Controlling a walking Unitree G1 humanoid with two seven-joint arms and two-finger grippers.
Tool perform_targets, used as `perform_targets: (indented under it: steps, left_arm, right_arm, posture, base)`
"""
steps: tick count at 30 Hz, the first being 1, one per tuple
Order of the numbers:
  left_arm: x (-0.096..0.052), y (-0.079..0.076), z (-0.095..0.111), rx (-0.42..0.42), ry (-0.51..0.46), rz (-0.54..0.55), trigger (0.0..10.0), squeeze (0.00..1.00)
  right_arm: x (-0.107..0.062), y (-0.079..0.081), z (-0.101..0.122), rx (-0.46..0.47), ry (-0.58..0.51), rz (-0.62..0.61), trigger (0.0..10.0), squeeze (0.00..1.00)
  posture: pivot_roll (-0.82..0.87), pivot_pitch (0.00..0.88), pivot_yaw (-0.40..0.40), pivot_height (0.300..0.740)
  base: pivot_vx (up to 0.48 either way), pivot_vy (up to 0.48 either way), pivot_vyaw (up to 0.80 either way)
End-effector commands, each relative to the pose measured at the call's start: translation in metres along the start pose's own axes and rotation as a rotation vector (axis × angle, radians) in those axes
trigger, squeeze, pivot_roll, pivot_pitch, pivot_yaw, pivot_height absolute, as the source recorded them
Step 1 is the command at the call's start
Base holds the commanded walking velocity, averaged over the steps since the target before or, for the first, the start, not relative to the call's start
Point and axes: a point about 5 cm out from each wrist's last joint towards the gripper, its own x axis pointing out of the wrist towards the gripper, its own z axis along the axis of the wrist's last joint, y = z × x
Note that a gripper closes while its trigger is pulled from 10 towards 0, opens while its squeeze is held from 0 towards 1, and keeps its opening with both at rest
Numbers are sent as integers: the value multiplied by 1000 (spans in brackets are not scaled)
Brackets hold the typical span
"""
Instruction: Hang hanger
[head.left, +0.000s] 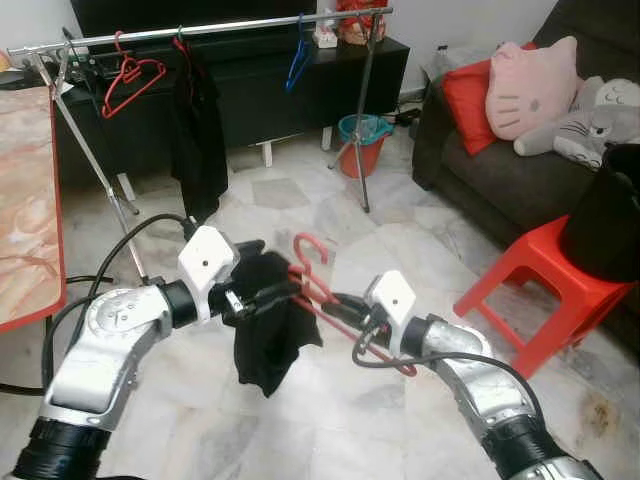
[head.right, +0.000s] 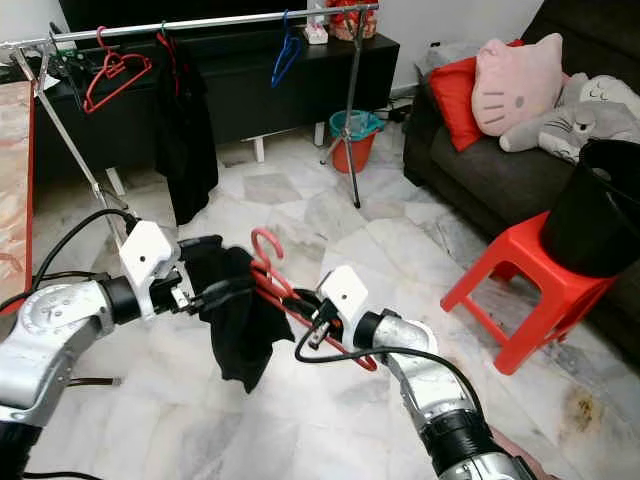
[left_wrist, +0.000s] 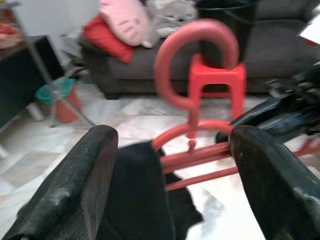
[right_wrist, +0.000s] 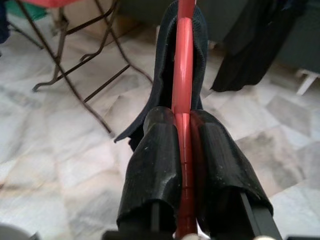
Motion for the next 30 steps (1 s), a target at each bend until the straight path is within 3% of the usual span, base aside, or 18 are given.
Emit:
perform_targets:
  steps: [1,6,8,10,12,19,20,22,26,30]
  left_arm:
    - [0,6,-3,15,-1,99,10000,0]
    - [1,15,-9,0,-2,246,10000,0]
    - [-1,23,-14,-15,-4,374,10000,0]
    - [-1,24,-16,-17,3,400,10000,0]
    - [6,14,-26,-72,39,419,10000,0]
    - [26,-6,-35,-132,103,407,10000,0]
    - [36,-19,-41,-108,157,368,10000,0]
    - [43,-27,-43,-126,177,360,10000,0]
    - [54,-35,-45,-154,207,374,10000,0]
    - [64,-38,-40,-129,216,408,10000,0]
  right_arm:
    - [2,-11,18,-34,-88,-71,0,0]
    - [5,-12,23,-47,-117,-103,0,0]
    - [8,-14,24,-48,-130,-141,0,0]
    - [8,-14,25,-51,-134,-153,0,0]
    - [13,-11,26,-37,-151,-172,0,0]
    - [17,-9,28,-36,-160,-178,0,0]
    - [19,-9,29,-36,-165,-185,0,0]
    - [21,-9,32,-32,-174,-192,0,0]
    - [24,-10,38,-29,-190,-199,0,0]
    - [27,-7,42,-37,-197,-189,0,0]
  posture:
    - [63,31,-66,740]
    - [62,28,-68,740]
    - [65,22,-66,740]
    - [66,18,-66,740]
    - [66,14,-64,740]
    - [65,8,-60,740]
    - [67,6,-55,740]
    - [61,5,-53,740]
    - [61,9,-51,740]
    - [59,21,-47,740]
  base:
    - [0,0,0]
    - [0,0,0]
    - [0,0,0]
    - [0,0,0]
    - [0,0,0]
    - [0,0,0]
    - [0,0,0]
    - [0,0,0]
    - [0,0,0]
    - [0,0,0]
